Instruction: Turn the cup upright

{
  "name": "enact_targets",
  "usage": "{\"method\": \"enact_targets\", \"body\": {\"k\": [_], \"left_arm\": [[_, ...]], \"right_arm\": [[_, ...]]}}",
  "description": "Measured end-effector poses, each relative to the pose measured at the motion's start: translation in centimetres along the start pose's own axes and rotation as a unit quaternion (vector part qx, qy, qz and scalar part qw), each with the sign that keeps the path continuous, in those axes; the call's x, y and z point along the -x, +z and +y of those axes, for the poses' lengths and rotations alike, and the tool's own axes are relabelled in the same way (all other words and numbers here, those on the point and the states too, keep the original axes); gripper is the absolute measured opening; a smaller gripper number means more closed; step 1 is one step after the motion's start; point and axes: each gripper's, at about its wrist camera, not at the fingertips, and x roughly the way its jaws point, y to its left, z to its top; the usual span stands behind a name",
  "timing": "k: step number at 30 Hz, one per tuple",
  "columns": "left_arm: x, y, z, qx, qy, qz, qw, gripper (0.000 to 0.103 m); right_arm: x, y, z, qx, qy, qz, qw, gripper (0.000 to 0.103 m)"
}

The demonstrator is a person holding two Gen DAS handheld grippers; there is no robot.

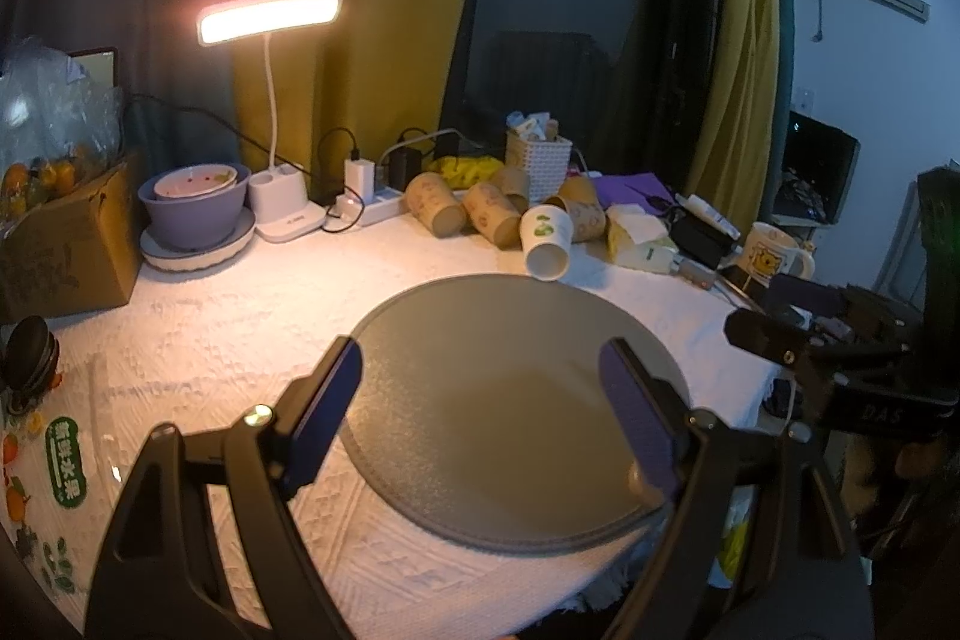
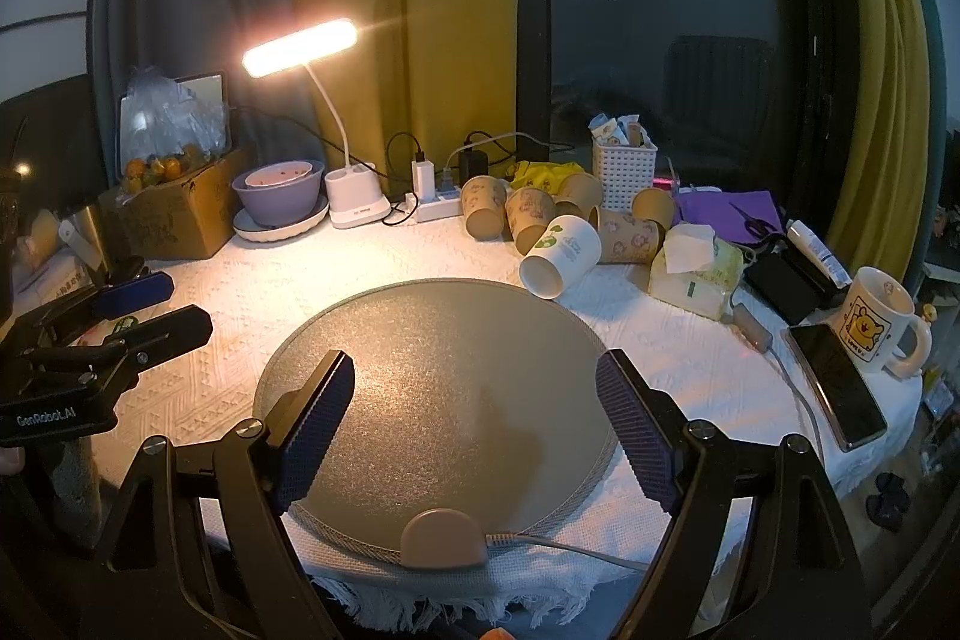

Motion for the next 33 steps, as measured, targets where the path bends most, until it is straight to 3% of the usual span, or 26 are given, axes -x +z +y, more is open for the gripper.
{"method": "enact_targets", "body": {"k": [33], "left_arm": [[0.36,0.23,0.12,0.006,0.014,-0.012,0.9998,0.082]], "right_arm": [[0.30,0.38,0.56,0.007,-0.004,-0.005,1.000,0.085]]}}
